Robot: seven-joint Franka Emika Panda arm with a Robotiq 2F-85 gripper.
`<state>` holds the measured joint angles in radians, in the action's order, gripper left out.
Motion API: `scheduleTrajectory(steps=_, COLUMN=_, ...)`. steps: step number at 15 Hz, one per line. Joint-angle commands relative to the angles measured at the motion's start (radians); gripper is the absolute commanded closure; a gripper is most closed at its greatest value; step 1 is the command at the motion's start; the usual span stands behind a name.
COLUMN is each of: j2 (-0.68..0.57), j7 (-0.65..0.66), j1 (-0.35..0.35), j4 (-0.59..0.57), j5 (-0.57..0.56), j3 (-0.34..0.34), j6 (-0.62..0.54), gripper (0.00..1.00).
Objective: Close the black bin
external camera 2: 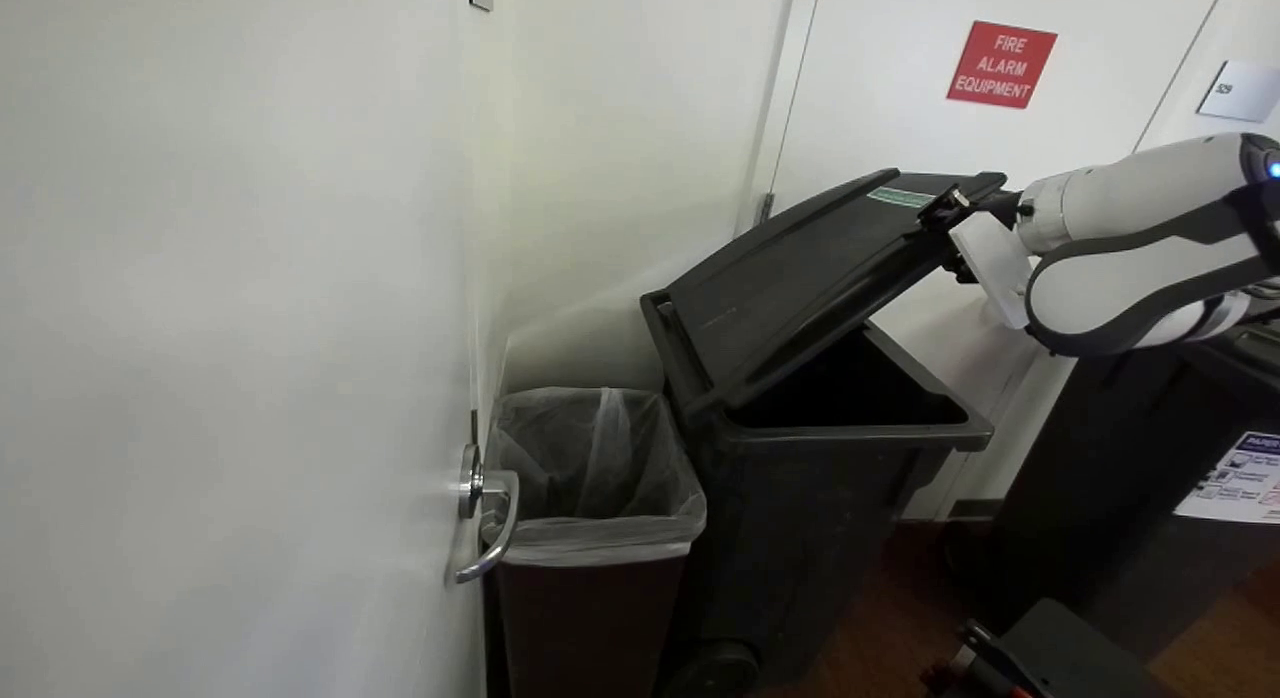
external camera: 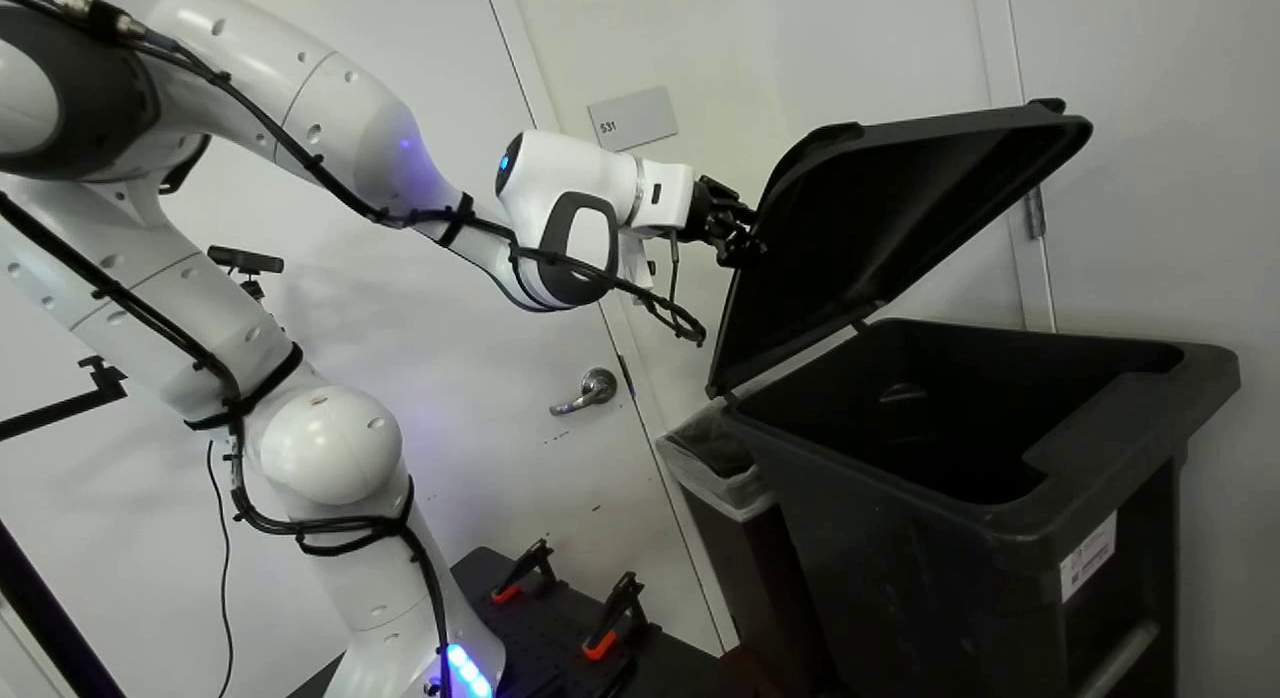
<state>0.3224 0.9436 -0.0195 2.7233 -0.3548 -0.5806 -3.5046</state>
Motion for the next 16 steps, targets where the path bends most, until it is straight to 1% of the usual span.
scheduleTrajectory(steps=1, j2=0.007, j7=0.008, j1=0.013, j4=0.049, j5=0.064, j3=-0.082, j6=0.000, gripper=0.78)
scheduleTrajectory(steps=6, j2=-0.008, j7=-0.005, j1=0.063, j4=0.062, j5=0.092, j3=-0.129, j6=-0.001, gripper=0.78)
scheduleTrajectory(steps=8, j2=-0.001, j7=-0.022, j1=0.068, j4=0.078, j5=0.093, j3=-0.125, j6=-0.004, gripper=0.78)
scheduleTrajectory(steps=13, j2=0.012, j7=-0.059, j1=0.037, j4=0.110, j5=0.109, j3=-0.085, j6=-0.015, gripper=0.78)
scheduleTrajectory(steps=16, j2=0.013, j7=-0.089, j1=0.035, j4=0.116, j5=0.120, j3=-0.082, j6=-0.018, gripper=0.78)
